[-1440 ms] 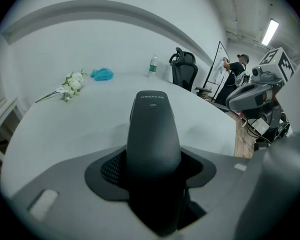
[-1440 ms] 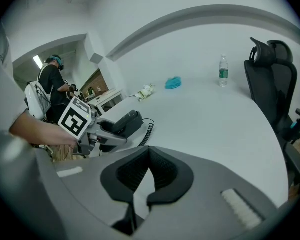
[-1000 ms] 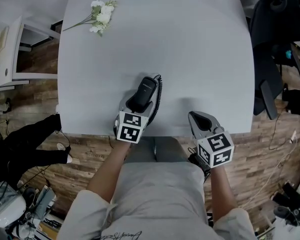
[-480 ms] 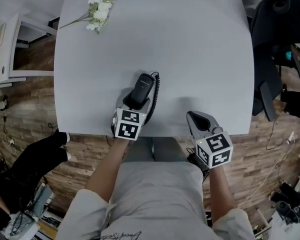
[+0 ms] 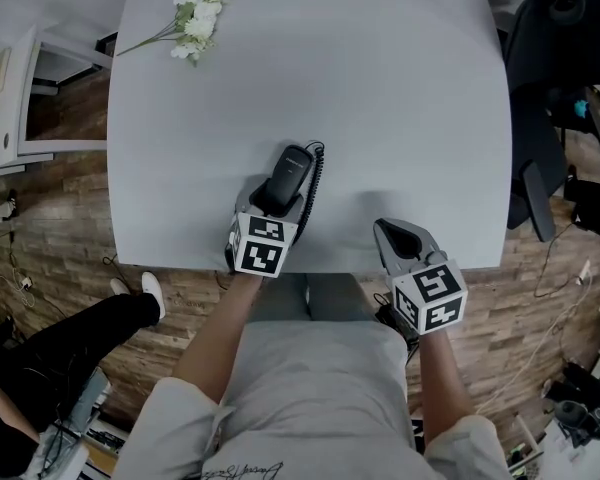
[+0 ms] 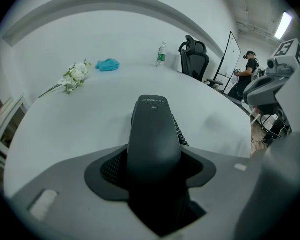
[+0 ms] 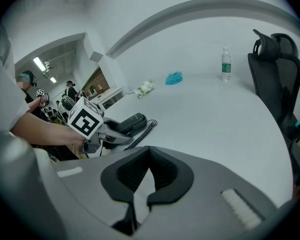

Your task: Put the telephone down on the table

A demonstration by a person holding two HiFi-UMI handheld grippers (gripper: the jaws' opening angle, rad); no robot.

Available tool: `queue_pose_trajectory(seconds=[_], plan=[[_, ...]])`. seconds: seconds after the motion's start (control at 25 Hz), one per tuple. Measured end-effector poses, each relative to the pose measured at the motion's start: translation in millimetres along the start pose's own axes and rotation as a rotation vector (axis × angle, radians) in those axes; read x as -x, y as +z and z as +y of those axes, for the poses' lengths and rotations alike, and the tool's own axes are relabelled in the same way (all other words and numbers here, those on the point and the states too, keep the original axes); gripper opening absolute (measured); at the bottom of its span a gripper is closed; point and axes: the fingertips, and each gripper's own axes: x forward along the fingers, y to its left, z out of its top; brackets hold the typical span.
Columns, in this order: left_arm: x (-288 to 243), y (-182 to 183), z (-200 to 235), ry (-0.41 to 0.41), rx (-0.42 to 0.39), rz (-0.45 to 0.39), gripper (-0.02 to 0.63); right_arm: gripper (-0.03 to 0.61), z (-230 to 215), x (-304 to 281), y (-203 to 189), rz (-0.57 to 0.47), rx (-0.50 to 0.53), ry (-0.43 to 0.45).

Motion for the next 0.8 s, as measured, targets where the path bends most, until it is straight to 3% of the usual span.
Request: queue_pose_trajectory(seconds=[0.8], plan=[[1.9,1.9,-2.1,-0.012,-0.052,0.003,0.339,0.006,3.6,-4.1,6.0,-0.015,-0.003,0.008]])
